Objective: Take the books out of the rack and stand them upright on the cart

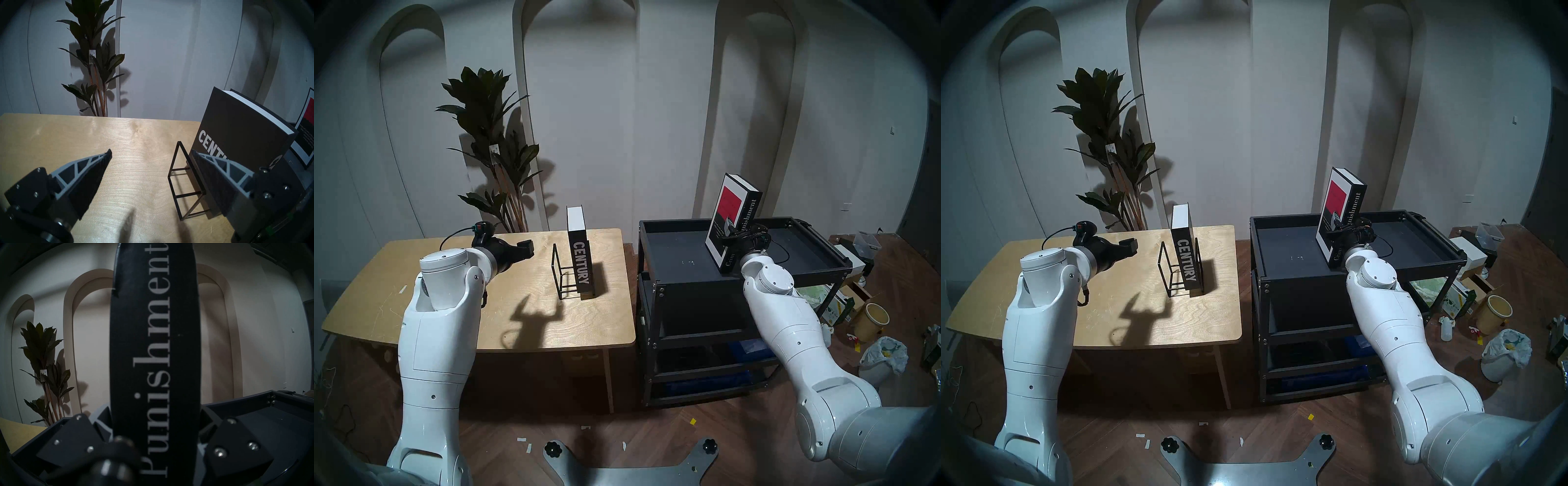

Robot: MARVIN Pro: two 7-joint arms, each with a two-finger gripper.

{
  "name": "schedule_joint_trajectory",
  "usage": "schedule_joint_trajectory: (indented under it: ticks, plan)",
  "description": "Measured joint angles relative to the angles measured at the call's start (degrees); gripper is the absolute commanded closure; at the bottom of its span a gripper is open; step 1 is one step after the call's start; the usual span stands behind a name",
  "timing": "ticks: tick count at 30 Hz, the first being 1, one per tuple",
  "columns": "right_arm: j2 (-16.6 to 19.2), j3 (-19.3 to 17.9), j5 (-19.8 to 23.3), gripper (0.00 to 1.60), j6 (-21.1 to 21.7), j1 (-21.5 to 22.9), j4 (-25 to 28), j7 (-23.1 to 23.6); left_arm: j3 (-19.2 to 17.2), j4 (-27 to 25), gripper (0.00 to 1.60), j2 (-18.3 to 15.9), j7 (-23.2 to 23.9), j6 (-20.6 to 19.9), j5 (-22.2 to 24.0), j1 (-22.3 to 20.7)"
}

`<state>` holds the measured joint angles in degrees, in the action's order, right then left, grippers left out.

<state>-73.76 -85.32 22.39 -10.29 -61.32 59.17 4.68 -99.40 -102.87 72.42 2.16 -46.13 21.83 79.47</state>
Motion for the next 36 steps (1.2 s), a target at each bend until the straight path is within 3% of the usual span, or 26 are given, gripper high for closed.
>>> schedule_joint_trajectory:
  ticks: [14, 15, 19, 21, 25, 26, 29, 36]
  plan:
    - [-0.16, 1.16, -1.81, 1.56, 0.4, -0.04, 0.19, -1.76, -0.13, 0.0, 0.0, 0.64, -0.14, 0.06, 0.04, 0.64]
    - [-0.18, 1.18, -1.83, 1.32, 0.4, 0.01, 0.14, -1.8, -0.14, 0.0, 0.0, 0.65, -0.15, 0.06, 0.04, 0.66]
    - [-0.27, 1.26, -1.85, 1.09, 0.46, 0.17, -0.02, -1.91, -0.21, -0.01, 0.0, 0.7, -0.2, 0.06, 0.04, 0.76]
    - [-0.3, 1.3, -1.81, 0.82, 0.51, 0.21, -0.05, -1.93, -0.24, -0.01, 0.0, 0.71, -0.23, 0.06, 0.04, 0.79]
    - [-0.34, 1.4, -1.39, 0.68, 0.64, 0.25, -0.09, -1.93, -0.26, -0.01, 0.0, 0.71, -0.28, 0.05, 0.04, 0.83]
    - [-0.35, 1.42, -1.33, 0.43, 0.67, 0.25, -0.1, -1.92, -0.26, -0.01, 0.0, 0.71, -0.29, 0.05, 0.04, 0.84]
    - [-0.38, 1.51, -0.91, 0.0, 1.23, 0.13, -0.55, -1.75, -0.26, 0.0, 0.0, 0.71, -0.35, 0.05, 0.04, 0.88]
    - [-0.31, 1.14, 0.13, 0.0, 2.85, -1.55, -0.68, -1.3, -0.17, 0.02, 0.0, 0.73, -0.53, 0.04, 0.01, 0.94]
